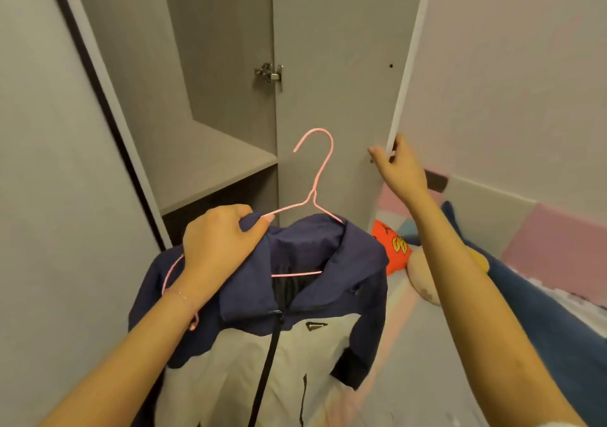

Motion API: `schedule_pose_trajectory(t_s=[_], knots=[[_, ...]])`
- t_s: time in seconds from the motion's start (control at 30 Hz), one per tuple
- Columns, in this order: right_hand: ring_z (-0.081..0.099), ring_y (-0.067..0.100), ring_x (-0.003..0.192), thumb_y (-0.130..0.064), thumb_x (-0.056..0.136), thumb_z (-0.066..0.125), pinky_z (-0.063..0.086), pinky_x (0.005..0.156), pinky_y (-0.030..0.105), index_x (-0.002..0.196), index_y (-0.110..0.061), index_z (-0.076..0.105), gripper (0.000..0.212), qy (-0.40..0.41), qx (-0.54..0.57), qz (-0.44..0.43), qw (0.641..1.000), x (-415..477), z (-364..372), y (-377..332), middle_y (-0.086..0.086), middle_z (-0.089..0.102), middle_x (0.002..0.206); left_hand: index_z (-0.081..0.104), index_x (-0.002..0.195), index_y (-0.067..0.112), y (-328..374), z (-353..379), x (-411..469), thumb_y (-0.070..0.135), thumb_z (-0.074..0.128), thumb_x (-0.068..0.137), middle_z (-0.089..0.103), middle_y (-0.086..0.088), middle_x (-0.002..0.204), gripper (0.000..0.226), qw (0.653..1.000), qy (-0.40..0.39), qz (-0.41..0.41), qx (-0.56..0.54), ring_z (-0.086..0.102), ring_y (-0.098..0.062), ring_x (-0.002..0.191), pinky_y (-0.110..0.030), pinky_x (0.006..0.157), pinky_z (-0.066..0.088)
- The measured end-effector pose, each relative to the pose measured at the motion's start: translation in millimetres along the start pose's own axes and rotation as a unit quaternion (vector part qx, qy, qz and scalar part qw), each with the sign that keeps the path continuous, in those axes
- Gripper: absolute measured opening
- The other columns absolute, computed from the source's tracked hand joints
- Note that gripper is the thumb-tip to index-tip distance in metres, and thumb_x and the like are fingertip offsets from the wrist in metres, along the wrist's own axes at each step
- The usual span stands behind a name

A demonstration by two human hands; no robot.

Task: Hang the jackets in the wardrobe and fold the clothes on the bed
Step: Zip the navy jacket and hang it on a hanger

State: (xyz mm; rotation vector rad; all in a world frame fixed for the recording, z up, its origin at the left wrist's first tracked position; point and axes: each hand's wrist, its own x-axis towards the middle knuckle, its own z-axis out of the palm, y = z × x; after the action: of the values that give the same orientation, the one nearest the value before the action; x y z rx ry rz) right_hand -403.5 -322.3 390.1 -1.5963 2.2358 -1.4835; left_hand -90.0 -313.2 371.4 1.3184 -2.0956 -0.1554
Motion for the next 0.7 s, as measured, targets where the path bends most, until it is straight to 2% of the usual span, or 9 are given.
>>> schedule_pose_trajectory(t_s=[0.17, 0.3, 0.4, 0.5, 0.57, 0.63, 0.7], knots=[[0.056, 0.031, 0.112, -0.038, 0.096, 0.048, 0.046, 0.093, 0.045, 0.126, -0.01, 0.044, 0.041, 0.0, 0.014, 0.05, 0.999, 33, -11, 25, 0.011, 0.059, 0.126, 0.06, 0.07, 0.021, 11, 20, 30, 0.052, 0.048, 0.089, 0.056, 0.005, 0.063, 0.038, 1.0, -0.004, 0.013, -0.009, 0.049, -0.006, 0.06, -0.015, 0.053, 0.029], [0.056, 0.032, 0.114, -0.036, 0.097, 0.046, 0.046, 0.094, 0.045, 0.129, -0.011, 0.043, 0.041, -0.006, 0.009, 0.076, 0.997, 56, -18, 37, 0.012, 0.056, 0.13, 0.06, 0.068, 0.019, 15, 25, 46, 0.052, 0.051, 0.087, 0.056, 0.003, 0.06, 0.039, 0.999, 0.009, 0.021, -0.032, 0.053, -0.011, 0.058, -0.024, 0.056, 0.042], [0.053, 0.032, 0.118, -0.031, 0.098, 0.046, 0.043, 0.09, 0.036, 0.131, -0.008, 0.043, 0.04, 0.018, 0.009, 0.084, 0.996, 64, -18, 43, 0.012, 0.055, 0.133, 0.061, 0.07, 0.019, 19, 27, 52, 0.05, 0.052, 0.088, 0.055, 0.005, 0.06, 0.037, 0.999, 0.01, 0.022, -0.035, 0.051, -0.007, 0.058, -0.021, 0.054, 0.039], [0.053, 0.033, 0.116, -0.032, 0.099, 0.044, 0.041, 0.084, 0.034, 0.128, -0.007, 0.044, 0.038, 0.044, 0.015, 0.104, 0.993, 65, -13, 46, 0.012, 0.055, 0.13, 0.063, 0.074, 0.018, 21, 26, 55, 0.049, 0.052, 0.088, 0.057, 0.004, 0.063, 0.036, 0.999, 0.002, 0.019, -0.049, 0.054, -0.01, 0.061, -0.024, 0.057, 0.039], [0.053, 0.033, 0.116, -0.03, 0.099, 0.044, 0.042, 0.086, 0.036, 0.127, -0.006, 0.044, 0.038, 0.052, 0.028, 0.124, 0.99, 66, -12, 42, 0.013, 0.055, 0.13, 0.063, 0.075, 0.017, 24, 24, 61, 0.048, 0.052, 0.088, 0.058, 0.001, 0.066, 0.035, 0.997, -0.003, 0.015, -0.07, 0.057, -0.016, 0.065, -0.027, 0.062, 0.041], [0.05, 0.033, 0.119, -0.023, 0.096, 0.05, 0.042, 0.09, 0.037, 0.128, -0.006, 0.044, 0.037, 0.063, 0.034, 0.15, 0.986, 62, -11, 34, 0.013, 0.053, 0.131, 0.063, 0.073, 0.018, 24, 24, 61, 0.049, 0.052, 0.088, 0.059, 0.001, 0.066, 0.037, 0.998, 0.0, 0.017, -0.067, 0.056, -0.017, 0.065, -0.028, 0.061, 0.041], [0.043, 0.03, 0.125, -0.02, 0.092, 0.059, 0.038, 0.097, 0.038, 0.133, -0.007, 0.041, 0.047, 0.14, -0.018, 0.159, 0.977, 42, -7, 24, 0.012, 0.045, 0.136, 0.062, 0.071, 0.019, 22, 25, 58, 0.051, 0.051, 0.088, 0.058, 0.003, 0.063, 0.038, 0.998, 0.006, 0.02, -0.056, 0.055, -0.014, 0.062, -0.026, 0.056, 0.04]])
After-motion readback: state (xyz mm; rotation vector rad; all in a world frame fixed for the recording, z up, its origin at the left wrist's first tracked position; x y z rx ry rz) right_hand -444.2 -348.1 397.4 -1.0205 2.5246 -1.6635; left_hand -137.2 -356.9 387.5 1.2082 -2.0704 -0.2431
